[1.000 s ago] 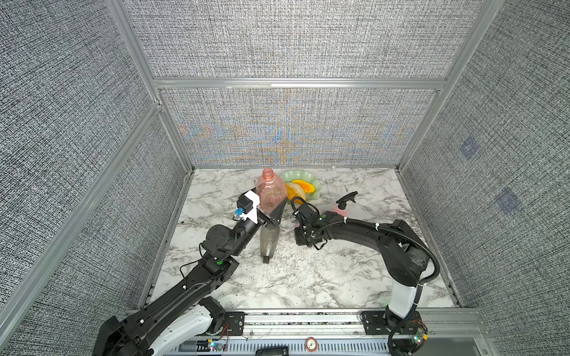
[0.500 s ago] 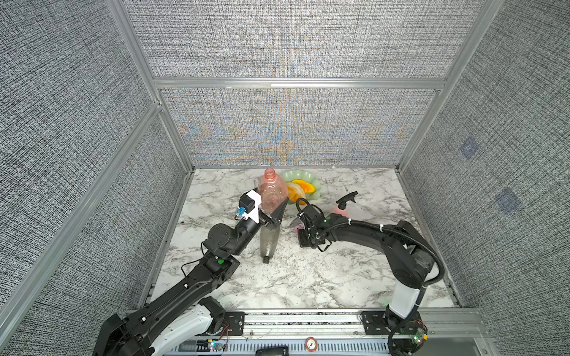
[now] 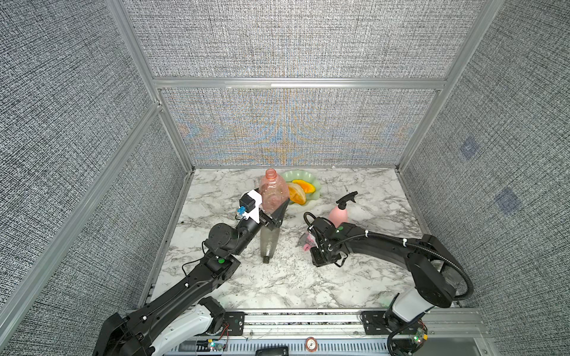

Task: Attach spray nozzles to spray bottles
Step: Pick up the spray nozzle from the center of the board.

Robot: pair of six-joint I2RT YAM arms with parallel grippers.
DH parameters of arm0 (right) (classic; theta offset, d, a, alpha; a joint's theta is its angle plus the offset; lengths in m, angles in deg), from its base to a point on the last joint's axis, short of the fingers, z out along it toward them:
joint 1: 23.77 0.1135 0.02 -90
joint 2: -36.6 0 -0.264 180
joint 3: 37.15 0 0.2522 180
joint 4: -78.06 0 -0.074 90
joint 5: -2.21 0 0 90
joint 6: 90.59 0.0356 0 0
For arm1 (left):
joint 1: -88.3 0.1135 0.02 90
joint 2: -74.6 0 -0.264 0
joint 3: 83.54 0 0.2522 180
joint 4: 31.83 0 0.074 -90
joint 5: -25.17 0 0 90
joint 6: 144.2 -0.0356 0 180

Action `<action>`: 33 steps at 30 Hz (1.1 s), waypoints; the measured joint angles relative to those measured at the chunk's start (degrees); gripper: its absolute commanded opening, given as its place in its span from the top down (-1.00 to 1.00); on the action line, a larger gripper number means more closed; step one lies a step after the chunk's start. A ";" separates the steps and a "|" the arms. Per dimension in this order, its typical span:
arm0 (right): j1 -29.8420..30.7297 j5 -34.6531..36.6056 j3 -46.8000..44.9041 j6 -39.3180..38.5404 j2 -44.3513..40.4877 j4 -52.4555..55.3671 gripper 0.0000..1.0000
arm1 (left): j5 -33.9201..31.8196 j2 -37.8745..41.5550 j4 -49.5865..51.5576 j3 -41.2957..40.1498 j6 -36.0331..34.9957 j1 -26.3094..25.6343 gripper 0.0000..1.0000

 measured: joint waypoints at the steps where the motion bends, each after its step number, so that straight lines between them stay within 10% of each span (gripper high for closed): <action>1: 0.00 0.00 2.05 -0.74 0.11 1.75 0.01 | 0.09 0.00 0.00 0.00 0.00 0.00 -0.57; 15: -3.28 0.07 26.23 -14.67 18.86 14.29 0.01 | 0.39 0.46 0.07 0.09 0.20 -0.07 -0.57; 33: -3.78 2.43 30.56 -18.86 29.46 14.34 0.01 | 0.42 -0.44 0.20 0.09 0.20 -0.26 -0.57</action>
